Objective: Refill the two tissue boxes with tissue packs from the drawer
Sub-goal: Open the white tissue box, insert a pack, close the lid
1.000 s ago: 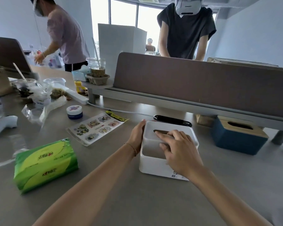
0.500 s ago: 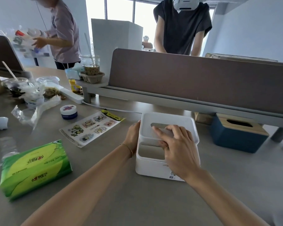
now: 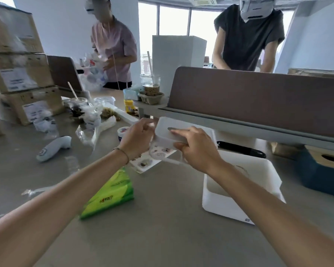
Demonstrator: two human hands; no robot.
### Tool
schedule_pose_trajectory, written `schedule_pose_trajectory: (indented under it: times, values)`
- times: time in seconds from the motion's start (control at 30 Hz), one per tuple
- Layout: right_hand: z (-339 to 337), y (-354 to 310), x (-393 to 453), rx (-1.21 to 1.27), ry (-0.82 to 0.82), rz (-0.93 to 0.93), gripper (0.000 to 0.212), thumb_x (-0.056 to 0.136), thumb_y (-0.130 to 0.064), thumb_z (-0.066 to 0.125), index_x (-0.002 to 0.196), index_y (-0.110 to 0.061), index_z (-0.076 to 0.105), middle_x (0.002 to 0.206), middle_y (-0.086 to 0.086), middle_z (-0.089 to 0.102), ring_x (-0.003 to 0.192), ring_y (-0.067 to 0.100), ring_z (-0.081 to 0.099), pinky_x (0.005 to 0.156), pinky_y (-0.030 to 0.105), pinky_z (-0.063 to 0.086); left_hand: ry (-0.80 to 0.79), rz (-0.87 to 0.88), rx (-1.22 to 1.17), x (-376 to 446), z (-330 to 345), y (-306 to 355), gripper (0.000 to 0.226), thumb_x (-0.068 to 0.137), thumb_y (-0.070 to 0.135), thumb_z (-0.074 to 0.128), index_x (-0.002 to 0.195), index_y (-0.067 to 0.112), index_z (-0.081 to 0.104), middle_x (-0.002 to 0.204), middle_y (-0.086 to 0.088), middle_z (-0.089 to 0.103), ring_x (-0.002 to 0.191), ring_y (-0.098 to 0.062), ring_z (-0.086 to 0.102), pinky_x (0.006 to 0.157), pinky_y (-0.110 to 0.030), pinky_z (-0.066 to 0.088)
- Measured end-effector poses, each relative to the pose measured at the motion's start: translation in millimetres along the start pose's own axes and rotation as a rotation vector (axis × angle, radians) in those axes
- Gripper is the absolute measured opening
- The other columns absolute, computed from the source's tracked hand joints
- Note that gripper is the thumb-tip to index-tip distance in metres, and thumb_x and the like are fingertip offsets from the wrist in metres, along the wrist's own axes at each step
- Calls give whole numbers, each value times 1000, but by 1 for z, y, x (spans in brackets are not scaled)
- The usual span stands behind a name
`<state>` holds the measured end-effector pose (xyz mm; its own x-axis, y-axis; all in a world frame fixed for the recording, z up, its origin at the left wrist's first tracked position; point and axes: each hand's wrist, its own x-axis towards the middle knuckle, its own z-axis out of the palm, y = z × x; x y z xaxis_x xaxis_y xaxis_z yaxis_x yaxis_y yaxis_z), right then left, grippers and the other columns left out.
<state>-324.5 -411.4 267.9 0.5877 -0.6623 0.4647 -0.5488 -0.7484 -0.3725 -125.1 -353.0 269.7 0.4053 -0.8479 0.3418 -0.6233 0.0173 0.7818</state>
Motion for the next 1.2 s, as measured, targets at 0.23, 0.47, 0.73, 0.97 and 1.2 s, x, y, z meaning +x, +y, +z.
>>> schedule_pose_trajectory:
  times: [0.23,0.47,0.73,0.97,1.2]
  values:
    - [75,-9,22,-8,-181,56,47,93,-26,67,140,-24,60,136,6,63,127,27,54,105,41,45,-213,-17,551,-10,-23,-49,43,94,21,45,133,26,61,129,-5,68,117,-29,62,94,-39,51]
    - [111,-5,24,-80,-251,99,42,94,-20,64,135,-22,63,130,12,65,121,31,58,97,40,48,-352,24,718,4,-13,-57,42,96,25,50,137,24,59,141,-6,58,127,-27,56,99,-36,48]
    - [111,-14,24,-107,-311,91,44,94,-21,62,137,-23,61,137,9,63,127,29,55,101,39,45,-360,52,680,6,-33,-62,33,96,27,54,126,27,67,130,-2,67,119,-26,61,97,-36,50]
    - [80,-84,25,140,-374,-127,40,100,-39,56,136,-25,63,137,-2,66,119,16,62,99,38,50,-263,30,701,-47,-93,-72,31,99,40,49,123,34,66,126,-1,68,114,-23,63,95,-41,52]
    - [87,-112,8,66,-600,-210,84,76,-63,74,150,-37,43,159,-1,39,137,21,45,113,45,39,-399,-110,830,-110,-124,-64,76,87,79,45,150,37,40,149,1,53,134,-23,50,105,-38,42]
